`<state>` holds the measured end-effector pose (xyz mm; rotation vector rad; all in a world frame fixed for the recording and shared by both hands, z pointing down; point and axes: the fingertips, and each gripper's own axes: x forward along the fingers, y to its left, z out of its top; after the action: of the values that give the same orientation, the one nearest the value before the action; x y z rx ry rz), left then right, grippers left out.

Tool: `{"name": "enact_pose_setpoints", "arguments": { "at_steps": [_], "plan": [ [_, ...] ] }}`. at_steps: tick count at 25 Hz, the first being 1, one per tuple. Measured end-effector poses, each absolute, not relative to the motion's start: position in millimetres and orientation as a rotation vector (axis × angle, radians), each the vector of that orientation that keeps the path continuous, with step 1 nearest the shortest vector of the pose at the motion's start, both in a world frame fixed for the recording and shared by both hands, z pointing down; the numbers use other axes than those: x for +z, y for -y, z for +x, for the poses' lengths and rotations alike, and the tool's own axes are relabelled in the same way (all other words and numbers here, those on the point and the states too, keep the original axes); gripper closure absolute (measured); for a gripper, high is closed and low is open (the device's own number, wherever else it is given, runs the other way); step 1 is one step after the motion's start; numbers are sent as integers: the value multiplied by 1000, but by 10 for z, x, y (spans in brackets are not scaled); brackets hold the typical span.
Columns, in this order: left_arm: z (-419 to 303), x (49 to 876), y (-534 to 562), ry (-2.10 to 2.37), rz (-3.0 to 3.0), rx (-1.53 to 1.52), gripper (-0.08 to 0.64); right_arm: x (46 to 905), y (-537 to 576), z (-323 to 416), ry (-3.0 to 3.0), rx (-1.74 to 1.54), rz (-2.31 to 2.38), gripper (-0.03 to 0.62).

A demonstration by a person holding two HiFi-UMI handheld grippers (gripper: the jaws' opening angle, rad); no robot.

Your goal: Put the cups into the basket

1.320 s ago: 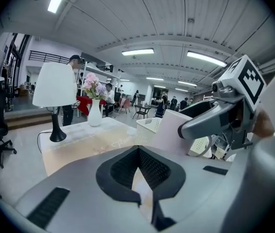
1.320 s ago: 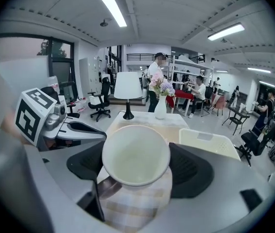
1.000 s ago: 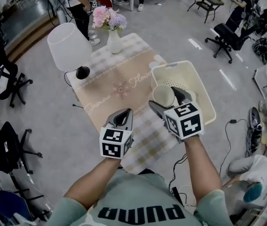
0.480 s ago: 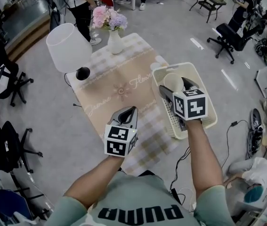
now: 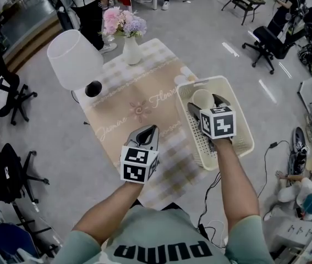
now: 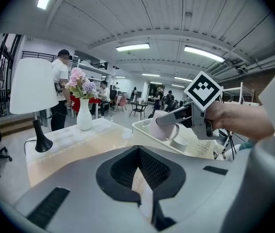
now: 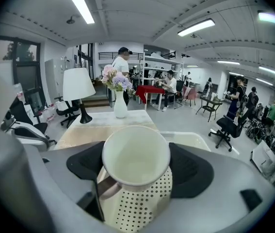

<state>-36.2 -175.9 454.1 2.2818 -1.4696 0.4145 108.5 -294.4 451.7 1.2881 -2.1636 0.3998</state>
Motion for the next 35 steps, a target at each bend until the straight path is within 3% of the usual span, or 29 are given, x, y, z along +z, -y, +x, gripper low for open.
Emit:
{"name": "enact_pose_setpoints", "arguments": {
  "at_steps": [35],
  "plan": [
    [-196, 5079, 2369, 1376, 2221, 485, 558, 5672, 3371, 1120, 1982, 527, 1244, 201]
  ]
}}
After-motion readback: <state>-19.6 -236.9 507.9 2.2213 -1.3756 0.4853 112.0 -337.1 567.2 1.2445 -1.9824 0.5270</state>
